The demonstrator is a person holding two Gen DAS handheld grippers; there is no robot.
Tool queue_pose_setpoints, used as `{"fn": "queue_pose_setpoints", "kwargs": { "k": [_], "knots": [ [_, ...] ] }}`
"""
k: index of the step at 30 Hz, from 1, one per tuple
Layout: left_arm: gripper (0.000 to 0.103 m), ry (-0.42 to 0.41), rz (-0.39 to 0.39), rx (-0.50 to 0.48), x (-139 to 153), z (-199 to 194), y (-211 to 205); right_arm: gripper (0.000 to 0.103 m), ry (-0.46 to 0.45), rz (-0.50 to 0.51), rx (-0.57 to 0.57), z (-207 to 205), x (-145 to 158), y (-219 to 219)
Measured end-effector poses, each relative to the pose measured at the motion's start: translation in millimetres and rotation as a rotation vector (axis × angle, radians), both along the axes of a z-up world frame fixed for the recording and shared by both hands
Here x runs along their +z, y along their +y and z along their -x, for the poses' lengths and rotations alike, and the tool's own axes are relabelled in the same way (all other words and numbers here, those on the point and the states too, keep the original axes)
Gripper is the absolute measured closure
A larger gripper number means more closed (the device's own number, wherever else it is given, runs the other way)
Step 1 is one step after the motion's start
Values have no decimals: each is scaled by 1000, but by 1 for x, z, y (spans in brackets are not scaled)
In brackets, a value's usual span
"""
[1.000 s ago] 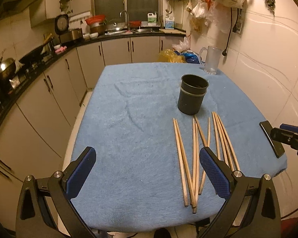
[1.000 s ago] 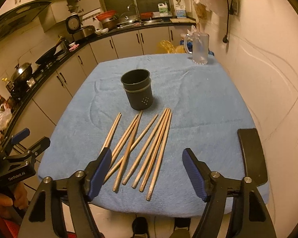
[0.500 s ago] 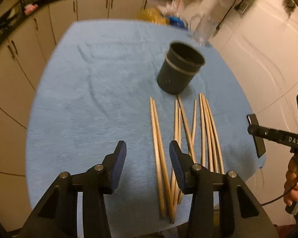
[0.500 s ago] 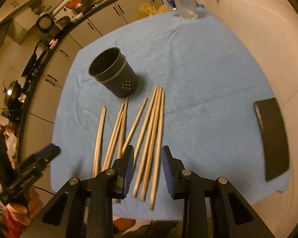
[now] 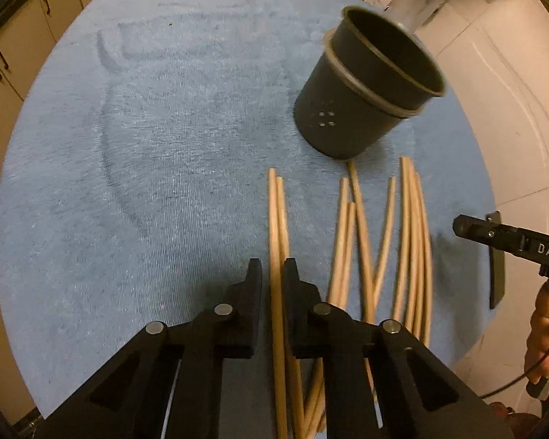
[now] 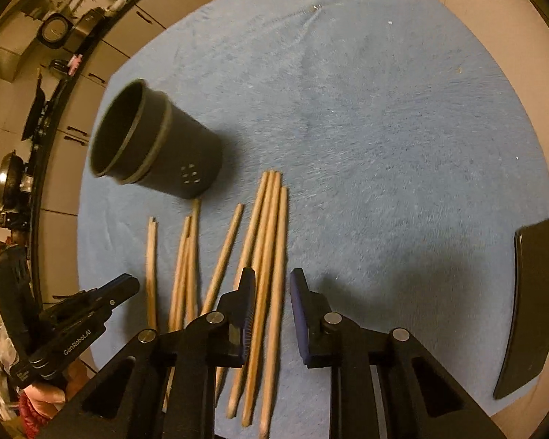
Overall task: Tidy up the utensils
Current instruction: 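Close the left gripper on a wooden chopstick while the right gripper grasps another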
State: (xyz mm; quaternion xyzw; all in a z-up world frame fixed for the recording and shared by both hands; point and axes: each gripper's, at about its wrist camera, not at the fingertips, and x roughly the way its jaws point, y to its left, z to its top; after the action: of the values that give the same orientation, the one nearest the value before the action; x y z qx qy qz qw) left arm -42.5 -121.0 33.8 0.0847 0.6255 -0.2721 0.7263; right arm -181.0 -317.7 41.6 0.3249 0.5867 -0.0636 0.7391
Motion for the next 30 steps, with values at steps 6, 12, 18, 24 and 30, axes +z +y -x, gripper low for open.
{"fn": "queue_pose_setpoints", "kwargs": {
  "k": [6,12,18,24,30],
  "knots": [
    [96,19,-10,-11,-13,-10,-11,83,37,12,27,-12,-10,1],
    [97,15,-29,-38,-20,-15,-25,83,56,10,14,-17,-19,-2],
    [96,1,-39,-59,-21,-15,-27,83,66,6,19,-21,-26,1],
    [96,11,-31,-48,-21,-18,-26,83,99,55,42,-32,-30,11],
    [96,-8,-54,-54,-18,-18,-22,84,133,145,83,-45,-31,23]
  ]
}}
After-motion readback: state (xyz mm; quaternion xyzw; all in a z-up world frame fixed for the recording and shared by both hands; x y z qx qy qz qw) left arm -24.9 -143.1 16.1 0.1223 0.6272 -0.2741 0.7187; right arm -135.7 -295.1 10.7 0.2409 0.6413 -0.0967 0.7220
